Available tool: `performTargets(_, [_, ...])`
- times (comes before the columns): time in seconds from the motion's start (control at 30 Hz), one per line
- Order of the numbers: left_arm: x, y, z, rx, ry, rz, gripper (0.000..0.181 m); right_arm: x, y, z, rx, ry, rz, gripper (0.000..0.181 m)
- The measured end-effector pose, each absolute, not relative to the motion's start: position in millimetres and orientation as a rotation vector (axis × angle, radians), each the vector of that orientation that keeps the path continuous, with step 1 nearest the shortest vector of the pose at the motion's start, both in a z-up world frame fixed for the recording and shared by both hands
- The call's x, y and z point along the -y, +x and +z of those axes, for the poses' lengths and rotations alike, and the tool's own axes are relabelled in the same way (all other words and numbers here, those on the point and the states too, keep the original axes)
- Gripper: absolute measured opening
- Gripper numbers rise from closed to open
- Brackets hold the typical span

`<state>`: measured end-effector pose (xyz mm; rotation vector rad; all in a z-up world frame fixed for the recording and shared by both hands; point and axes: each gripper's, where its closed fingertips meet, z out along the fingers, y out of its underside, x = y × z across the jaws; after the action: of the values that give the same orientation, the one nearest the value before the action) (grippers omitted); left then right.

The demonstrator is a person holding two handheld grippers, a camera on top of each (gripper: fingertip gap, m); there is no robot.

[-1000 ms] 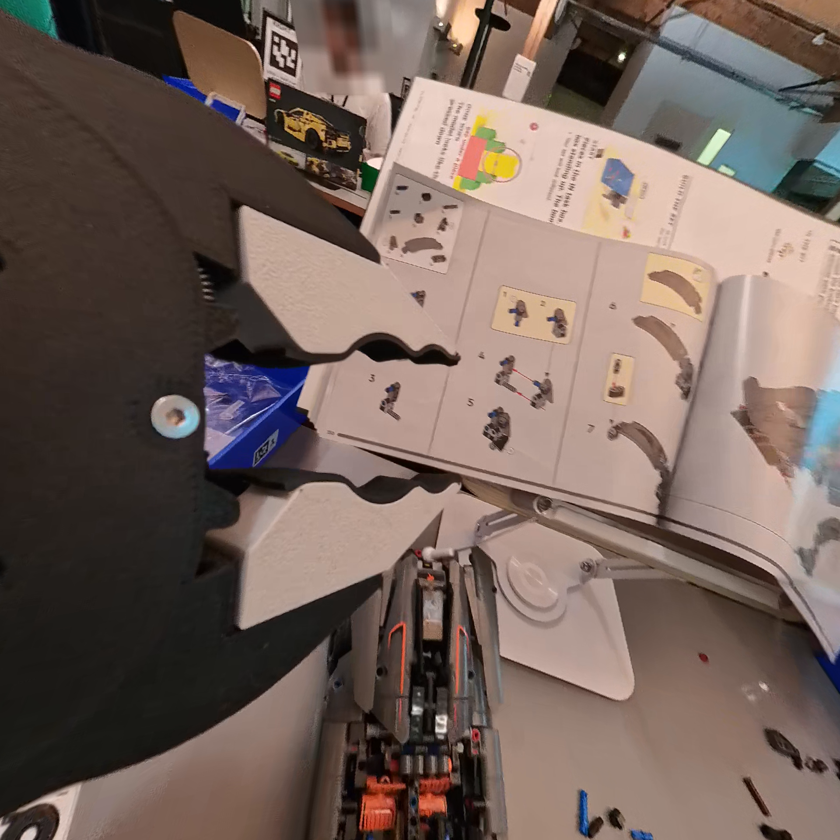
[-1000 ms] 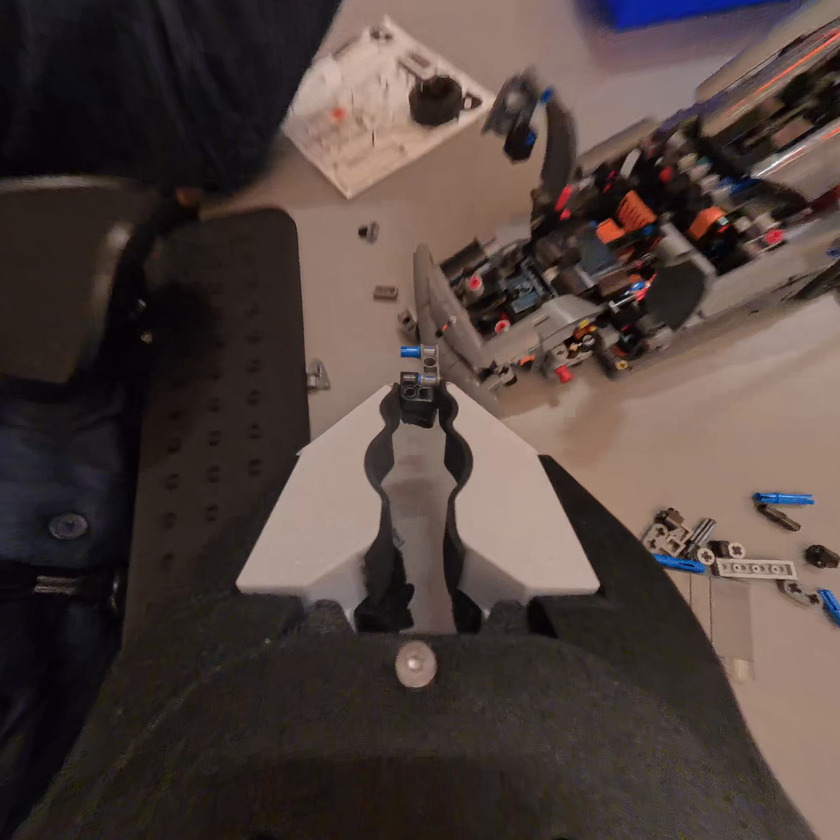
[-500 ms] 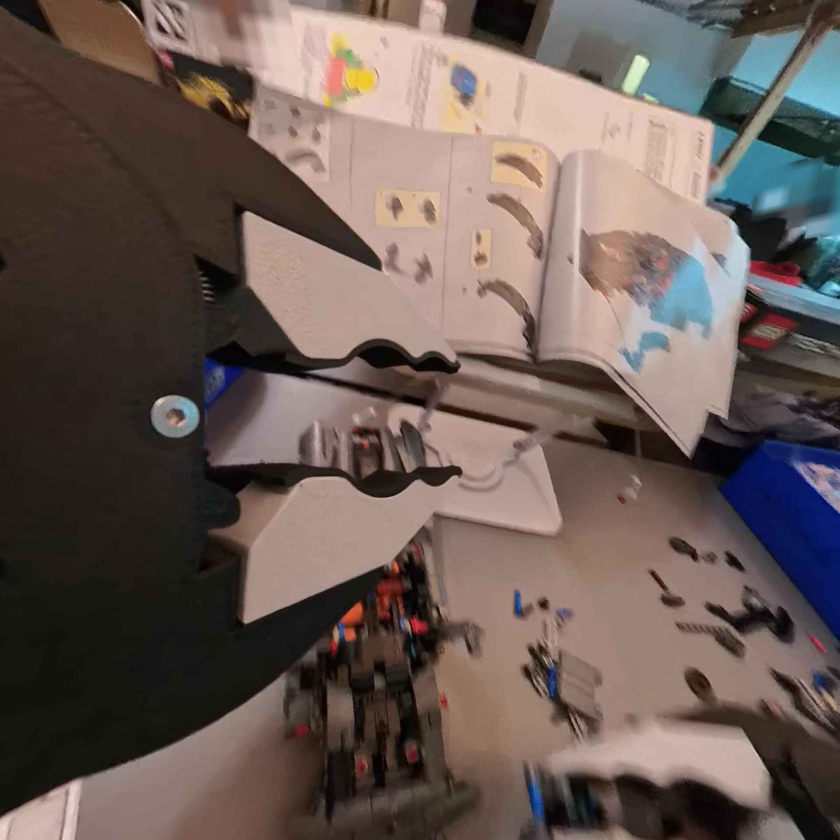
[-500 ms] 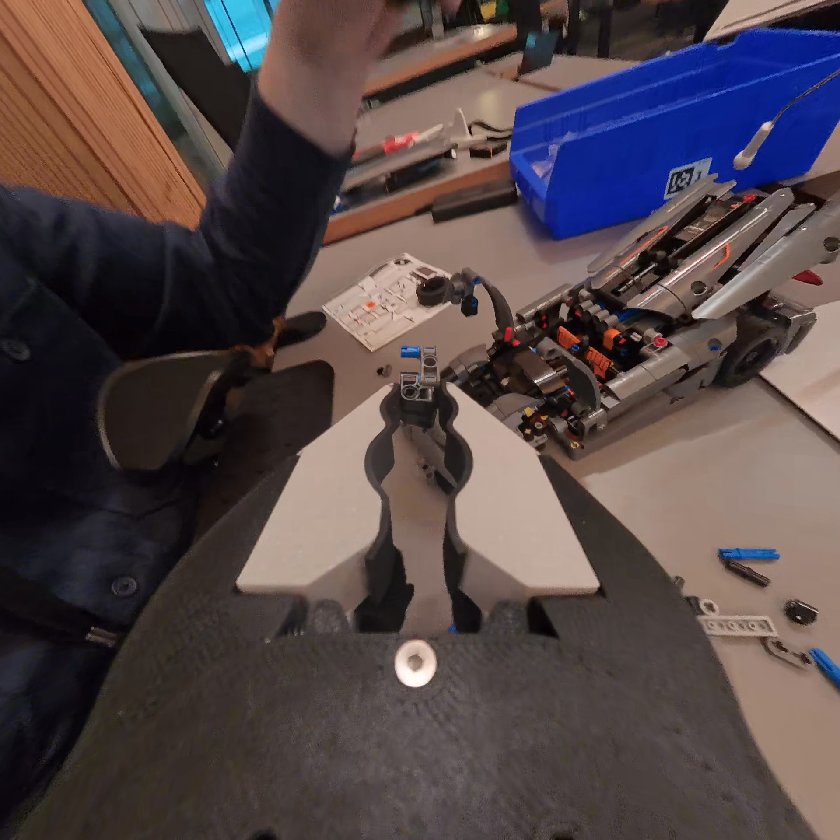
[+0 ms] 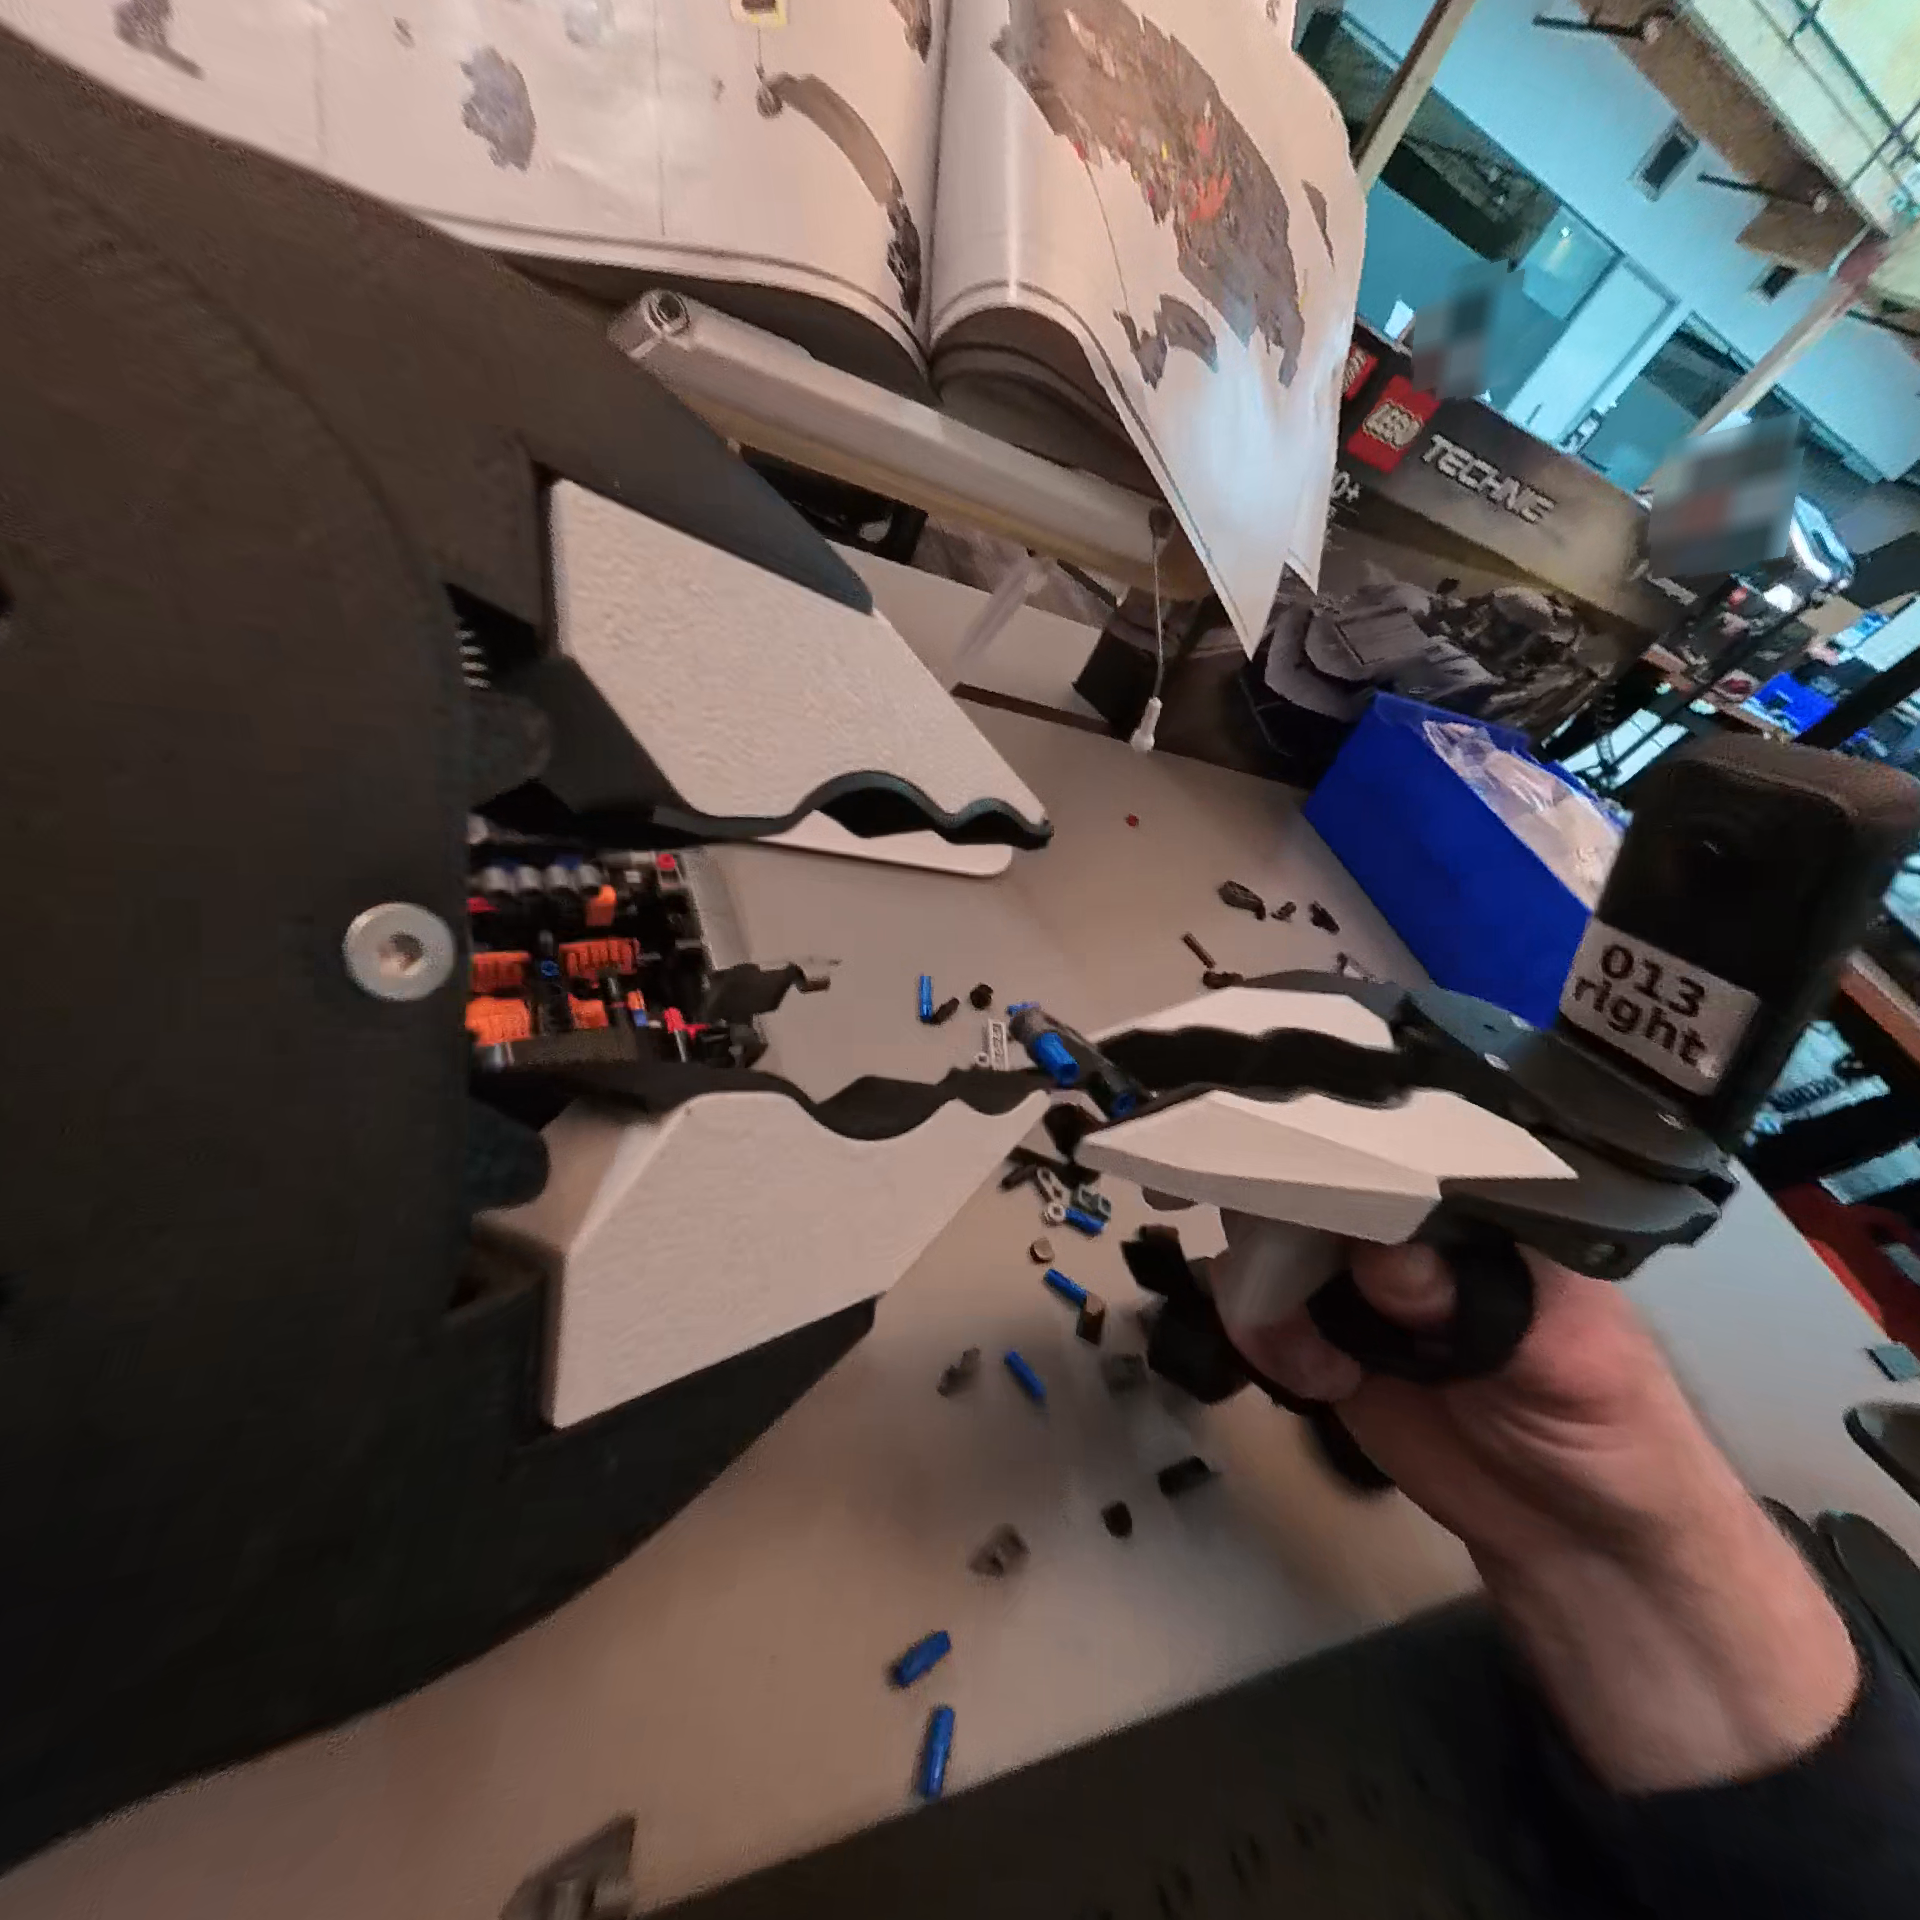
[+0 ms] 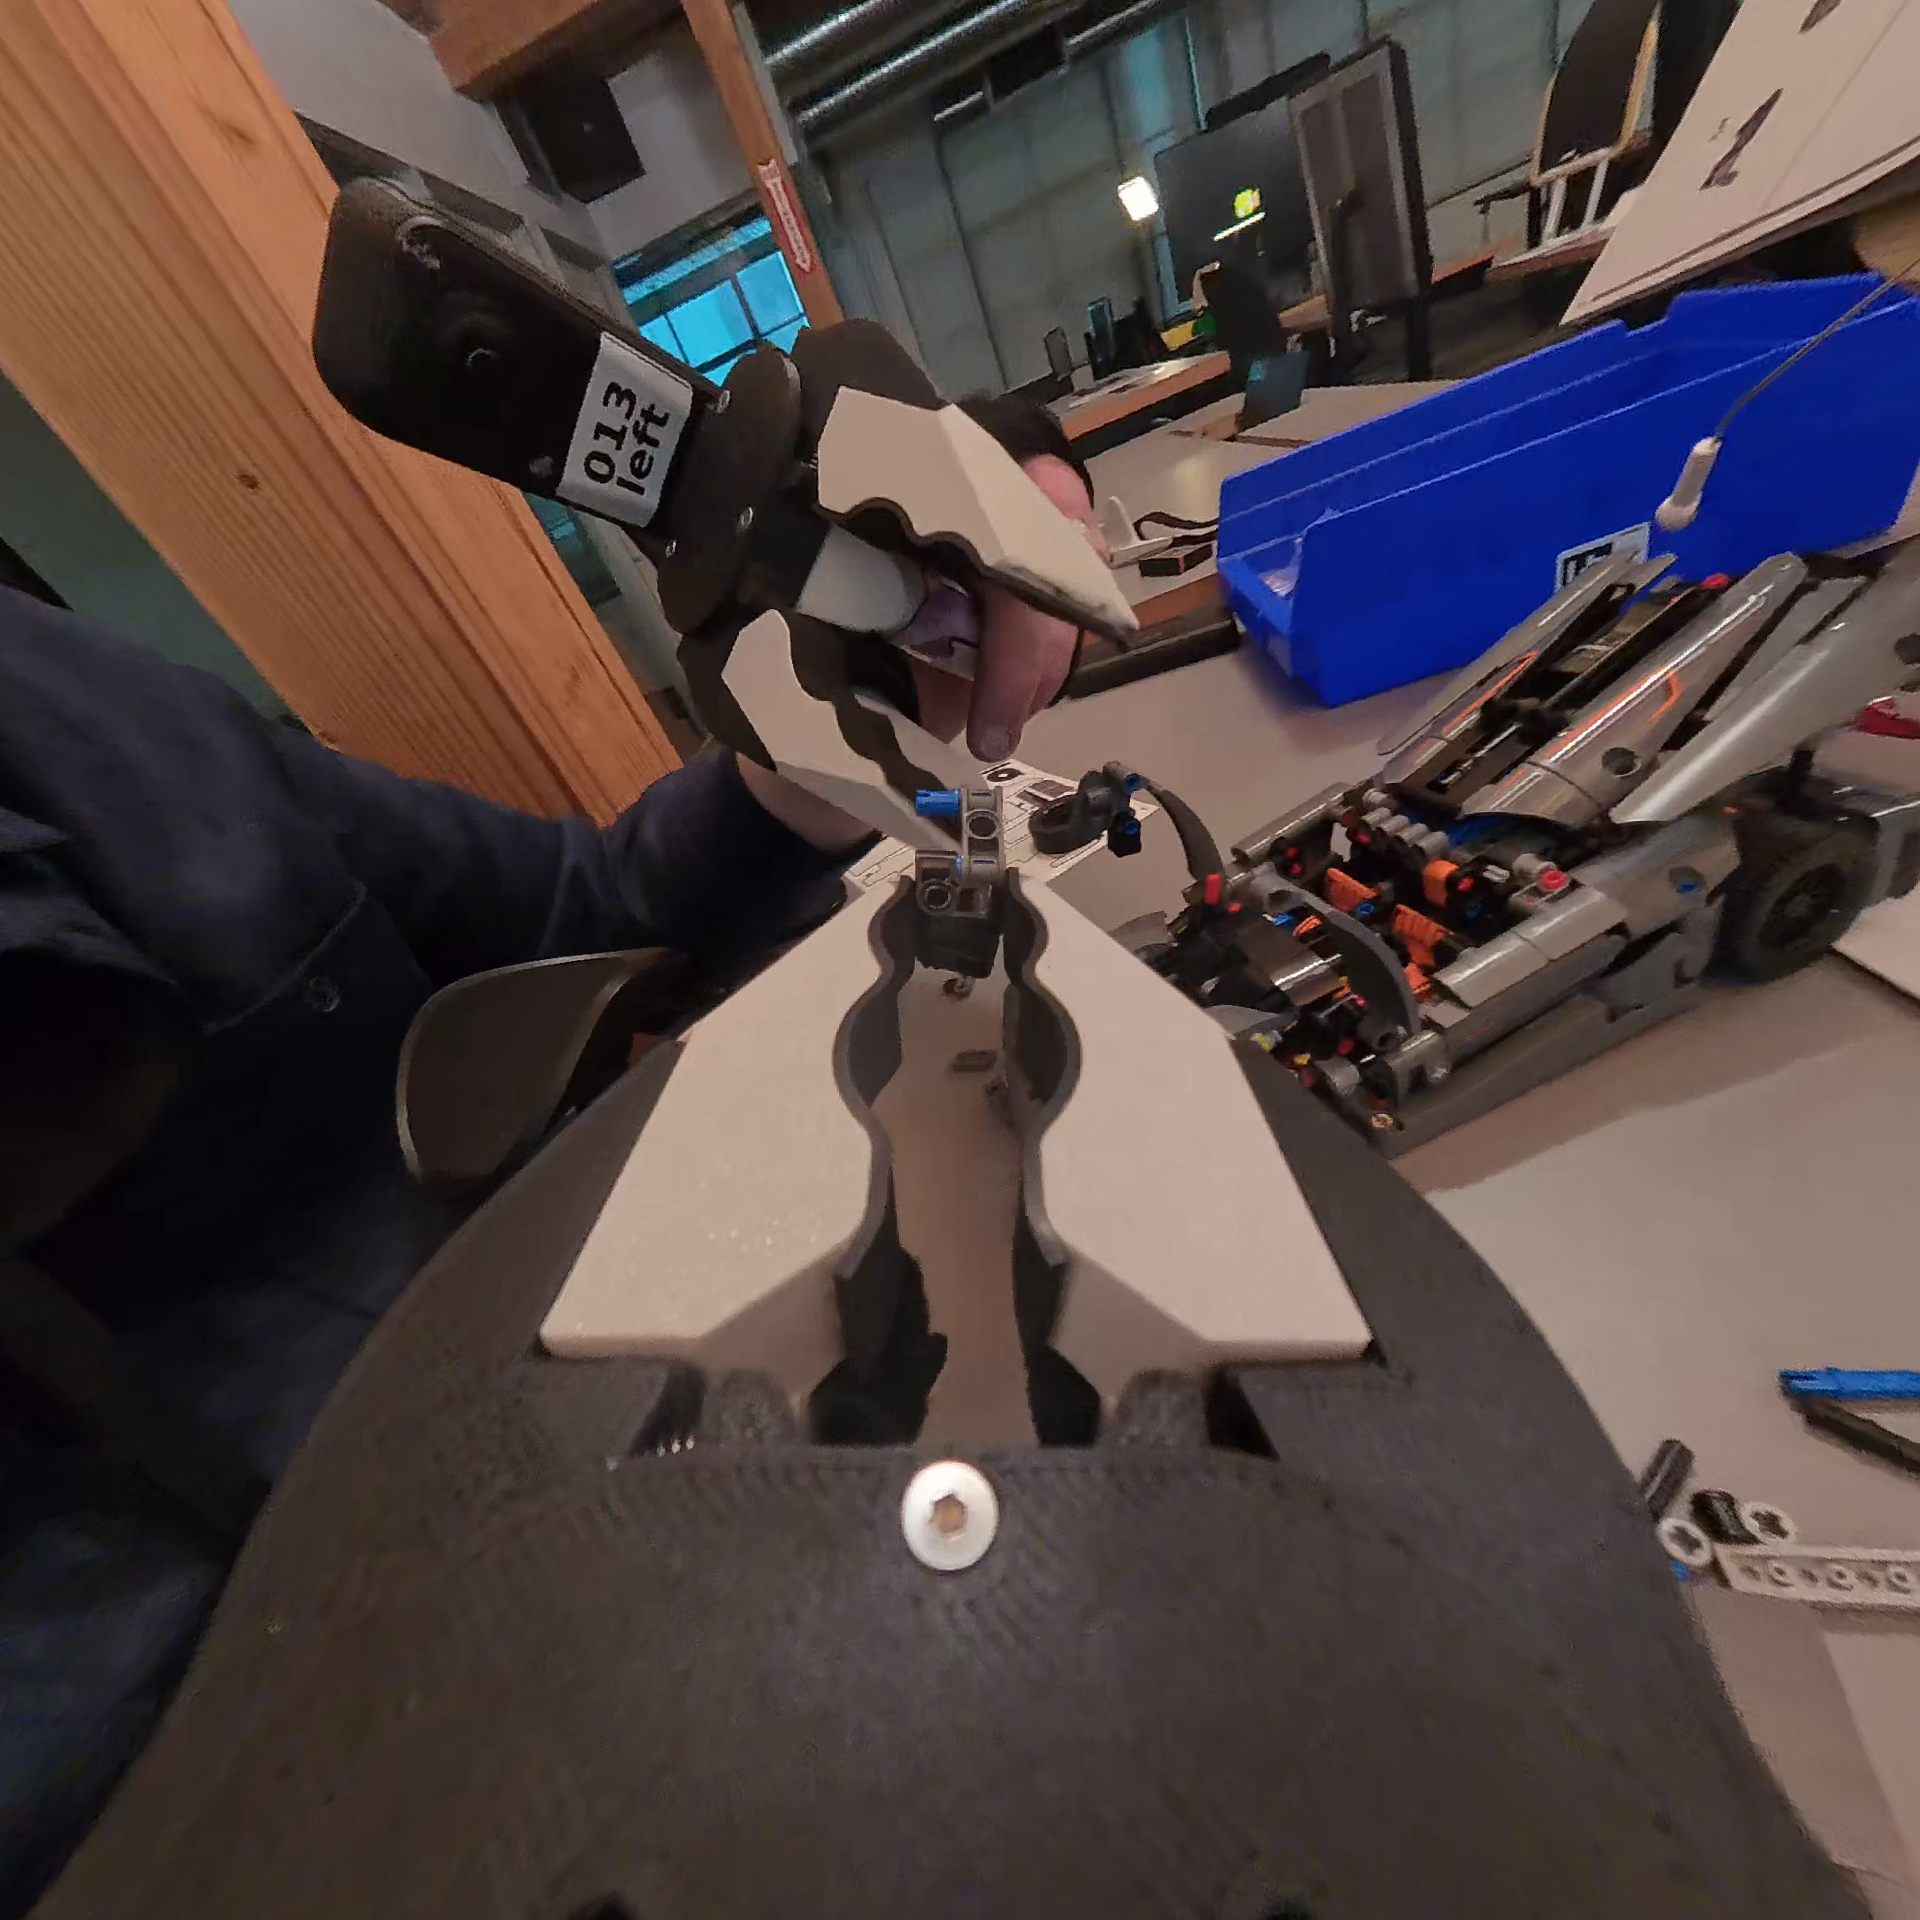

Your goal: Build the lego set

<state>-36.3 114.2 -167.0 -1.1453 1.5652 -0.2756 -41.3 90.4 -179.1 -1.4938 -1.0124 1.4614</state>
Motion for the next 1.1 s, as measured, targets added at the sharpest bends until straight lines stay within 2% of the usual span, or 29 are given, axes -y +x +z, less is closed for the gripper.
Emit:
performTargets(0.3, [-104.5, -30.3, -179.0, -1.616, -1.086, -0.24, 0.032, -85.2, -41.9, -179.0, 1.023, -1.49, 1.529, 0.014])
performTargets(0.53, [-113.2, -40.7, -181.3, -1.613, -1.108, -0.202, 0.048, -93.3, -34.2, -171.2, 0.955, -1.467, 1.539, 0.014])
performTargets(0.7, [-106.9, -33.6, -183.9, -1.631, -1.084, -0.196, 0.047, -90.4, -34.9, -171.1, 0.961, -1.464, 1.564, 0.013])
performTargets(0.8, [-105.1, -30.3, -184.7, -1.636, -1.069, -0.173, 0.043, -87.5, -36.0, -170.9, 0.972, -1.46, 1.582, 0.013])
performTargets(1.0, [-98.9, -27.5, -183.0, -1.647, -1.008, -0.12, 0.018, -84.8, -38.3, -177.3, 0.991, -1.504, 1.614, 0.014])
performTargets(1.1, [-96.3, -27.3, -183.5, -1.658, -0.986, -0.097, 0.011, -83.7, -38.5, -178.2, 0.984, -1.518, 1.657, 0.014])
